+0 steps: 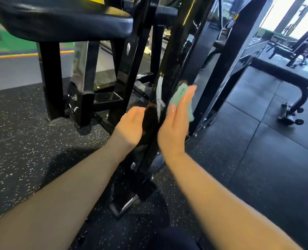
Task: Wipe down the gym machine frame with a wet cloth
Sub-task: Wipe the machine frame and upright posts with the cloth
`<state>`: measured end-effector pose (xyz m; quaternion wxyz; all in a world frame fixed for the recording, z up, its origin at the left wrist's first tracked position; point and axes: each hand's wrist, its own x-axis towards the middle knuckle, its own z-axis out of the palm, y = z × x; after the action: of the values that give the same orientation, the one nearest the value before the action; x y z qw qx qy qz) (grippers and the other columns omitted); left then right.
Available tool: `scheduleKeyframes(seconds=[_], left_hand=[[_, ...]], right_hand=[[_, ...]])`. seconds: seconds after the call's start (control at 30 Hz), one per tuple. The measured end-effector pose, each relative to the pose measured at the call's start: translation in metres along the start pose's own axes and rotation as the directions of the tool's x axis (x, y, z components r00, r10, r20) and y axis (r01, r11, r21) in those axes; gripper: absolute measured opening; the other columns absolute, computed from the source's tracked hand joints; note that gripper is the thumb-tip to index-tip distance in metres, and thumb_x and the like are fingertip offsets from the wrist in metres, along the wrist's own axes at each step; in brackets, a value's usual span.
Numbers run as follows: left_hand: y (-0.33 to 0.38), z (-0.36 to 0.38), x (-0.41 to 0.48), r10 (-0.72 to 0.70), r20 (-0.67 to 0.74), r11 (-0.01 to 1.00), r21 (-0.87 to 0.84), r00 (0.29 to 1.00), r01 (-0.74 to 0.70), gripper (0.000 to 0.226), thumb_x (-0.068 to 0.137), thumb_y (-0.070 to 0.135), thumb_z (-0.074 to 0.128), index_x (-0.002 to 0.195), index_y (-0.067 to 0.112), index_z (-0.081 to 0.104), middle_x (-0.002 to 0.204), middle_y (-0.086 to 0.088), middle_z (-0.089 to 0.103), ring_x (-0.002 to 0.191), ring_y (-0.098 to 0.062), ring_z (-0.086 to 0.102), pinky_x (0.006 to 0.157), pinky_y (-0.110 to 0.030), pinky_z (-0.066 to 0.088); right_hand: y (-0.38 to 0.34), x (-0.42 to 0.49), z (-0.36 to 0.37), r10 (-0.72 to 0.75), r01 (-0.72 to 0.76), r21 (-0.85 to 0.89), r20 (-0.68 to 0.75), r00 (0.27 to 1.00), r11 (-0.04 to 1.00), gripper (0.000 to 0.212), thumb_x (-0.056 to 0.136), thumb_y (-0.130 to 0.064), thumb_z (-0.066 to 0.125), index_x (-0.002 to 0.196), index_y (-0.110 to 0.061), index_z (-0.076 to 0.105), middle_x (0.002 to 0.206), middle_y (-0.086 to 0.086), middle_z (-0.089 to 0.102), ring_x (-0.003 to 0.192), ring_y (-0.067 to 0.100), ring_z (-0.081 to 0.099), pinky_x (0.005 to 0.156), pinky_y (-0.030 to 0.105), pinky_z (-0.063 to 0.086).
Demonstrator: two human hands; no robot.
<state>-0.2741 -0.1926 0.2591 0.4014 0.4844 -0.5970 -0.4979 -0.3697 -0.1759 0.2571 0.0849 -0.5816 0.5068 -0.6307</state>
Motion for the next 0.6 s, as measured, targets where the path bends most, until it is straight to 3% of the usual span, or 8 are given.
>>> scheduleKeyframes(seconds=[0.07,0.13,0.2,0.27,0.37,0.43,0.5,0.6], left_hand=[[0.006,0.001,0.001,-0.102,0.035,0.994,-0.046,0.994,0.103,0.024,0.090,0.036,0.040,0.073,0.035,0.057,0.092,0.006,0.060,0.098,-0.020,0.056,0.084,-0.037,0.042],[0.002,-0.003,0.002,-0.162,0.043,0.984,-0.071,0.986,0.165,0.027,0.091,0.038,0.044,0.074,0.033,0.064,0.093,0.004,0.065,0.097,-0.019,0.061,0.076,-0.034,0.044],[0.001,-0.006,0.003,-0.123,0.060,0.990,-0.057,0.991,0.126,0.027,0.096,0.037,0.041,0.081,0.034,0.063,0.094,0.008,0.063,0.092,-0.010,0.058,0.081,-0.031,0.045],[0.000,-0.008,-0.002,-0.075,0.070,0.994,-0.078,0.995,0.080,0.029,0.102,0.031,0.032,0.084,0.038,0.054,0.092,0.013,0.055,0.084,0.000,0.051,0.081,-0.027,0.043],[0.002,-0.011,-0.009,-0.091,0.111,0.982,-0.156,0.990,0.108,0.033,0.104,0.033,0.022,0.091,0.042,0.051,0.087,0.017,0.052,0.081,0.002,0.049,0.085,-0.032,0.041],[0.002,-0.015,-0.010,-0.115,0.134,0.970,-0.198,0.984,0.141,0.036,0.104,0.036,0.020,0.111,0.036,0.055,0.092,0.015,0.053,0.090,-0.004,0.051,0.094,-0.034,0.038],[0.003,-0.018,-0.010,-0.141,0.156,0.966,-0.196,0.978,0.171,0.039,0.103,0.039,0.019,0.123,0.033,0.052,0.102,0.012,0.053,0.100,-0.007,0.051,0.098,-0.035,0.037],[0.002,-0.020,-0.012,-0.142,0.165,0.963,-0.204,0.976,0.175,0.038,0.102,0.043,0.019,0.117,0.035,0.053,0.107,0.012,0.056,0.099,-0.005,0.052,0.094,-0.034,0.038]], right_hand=[[-0.011,0.031,-0.005,-0.016,0.016,0.001,-0.179,0.984,1.000,0.055,0.101,-0.014,0.027,0.149,-0.014,0.001,0.159,0.015,0.005,0.147,0.023,0.007,0.121,0.034,0.009],[-0.022,0.046,-0.002,-0.057,0.056,-0.011,-0.210,0.976,0.998,0.053,0.102,-0.011,0.027,0.149,-0.009,0.003,0.159,0.014,0.003,0.147,0.022,0.003,0.120,0.027,0.006],[-0.002,0.012,0.002,-0.163,0.154,-0.095,-0.101,0.981,0.984,0.056,0.102,-0.012,0.027,0.148,-0.023,-0.003,0.159,0.007,-0.003,0.147,0.025,0.000,0.121,0.036,0.005],[0.024,-0.028,0.000,-0.283,0.298,-0.221,0.097,0.954,0.929,0.060,0.103,-0.018,0.027,0.149,-0.036,-0.007,0.157,-0.008,-0.013,0.147,0.021,-0.008,0.120,0.034,0.000],[0.039,-0.005,-0.011,-0.463,0.524,-0.441,0.246,0.851,0.729,0.071,0.100,-0.009,0.038,0.150,-0.037,-0.003,0.156,-0.012,-0.022,0.144,0.019,-0.018,0.119,0.037,-0.004],[0.015,0.034,-0.019,-0.572,0.615,-0.557,0.279,0.771,0.558,0.070,0.092,-0.003,0.050,0.148,-0.027,0.016,0.159,-0.005,-0.009,0.144,0.019,-0.019,0.119,0.042,-0.006],[-0.011,0.069,-0.028,-0.629,0.631,-0.539,0.221,0.745,0.558,0.054,0.088,-0.002,0.059,0.134,-0.017,0.034,0.153,0.003,0.018,0.146,0.025,-0.008,0.118,0.040,-0.005],[-0.019,0.072,-0.031,-0.659,0.674,-0.585,0.292,0.693,0.451,0.024,0.094,-0.013,0.056,0.118,-0.013,0.051,0.141,0.014,0.049,0.135,0.044,0.020,0.117,0.047,0.005]])
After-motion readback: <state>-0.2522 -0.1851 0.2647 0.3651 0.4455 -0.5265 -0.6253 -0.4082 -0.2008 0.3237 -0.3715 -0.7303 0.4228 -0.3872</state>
